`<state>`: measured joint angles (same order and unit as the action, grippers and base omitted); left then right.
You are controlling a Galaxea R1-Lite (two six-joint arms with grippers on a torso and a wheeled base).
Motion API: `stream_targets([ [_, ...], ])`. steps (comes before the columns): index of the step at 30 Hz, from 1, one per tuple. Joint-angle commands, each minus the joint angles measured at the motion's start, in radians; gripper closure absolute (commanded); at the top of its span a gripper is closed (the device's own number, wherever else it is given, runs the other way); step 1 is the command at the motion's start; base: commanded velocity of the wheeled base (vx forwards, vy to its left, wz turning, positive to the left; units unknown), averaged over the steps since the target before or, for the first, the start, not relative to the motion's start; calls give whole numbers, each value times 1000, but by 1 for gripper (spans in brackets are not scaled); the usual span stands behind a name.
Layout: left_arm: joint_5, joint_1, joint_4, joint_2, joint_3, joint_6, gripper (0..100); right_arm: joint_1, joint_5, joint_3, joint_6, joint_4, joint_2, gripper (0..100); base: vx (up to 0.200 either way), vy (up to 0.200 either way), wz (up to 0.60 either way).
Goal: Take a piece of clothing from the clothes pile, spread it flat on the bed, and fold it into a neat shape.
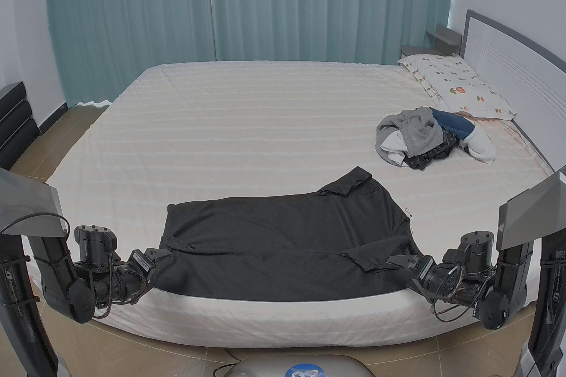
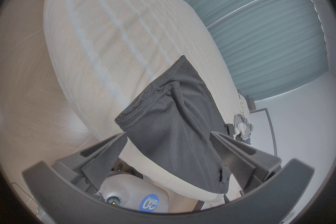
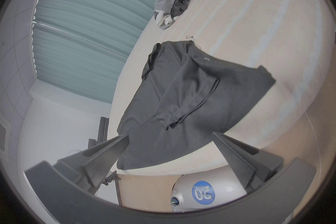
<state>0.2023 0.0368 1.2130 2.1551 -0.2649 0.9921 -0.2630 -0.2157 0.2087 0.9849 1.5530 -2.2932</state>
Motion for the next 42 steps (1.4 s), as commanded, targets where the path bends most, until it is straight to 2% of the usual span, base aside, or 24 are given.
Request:
stream_targets([
  [1, 0, 2, 0, 8, -8, 6, 0, -24, 9, 18, 1, 9, -37, 0, 0, 0, 0],
  [13, 0, 3, 0, 9, -16, 8, 0, -4, 21, 166, 1, 7, -104, 0, 0, 0, 0],
  [21, 0, 3, 0, 11, -17, 6, 0, -12, 68, 192, -6, -4, -130, 0, 0, 0, 0],
  [27, -1, 3, 0, 17, -17, 3, 0, -27, 104, 248, -11, -105, -129, 0, 0, 0, 0],
  [31, -1, 3, 0, 17, -17, 3, 0, -33, 151, 308, -18, -183, -129, 0, 0, 0, 0],
  [41, -1, 3, 0, 17, -17, 3, 0, -28, 161, 333, -12, -175, -135, 0, 0, 0, 0],
  [42, -1, 3, 0, 17, -17, 3, 0, -30, 162, 331, -11, -175, -135, 100, 0, 0, 0],
])
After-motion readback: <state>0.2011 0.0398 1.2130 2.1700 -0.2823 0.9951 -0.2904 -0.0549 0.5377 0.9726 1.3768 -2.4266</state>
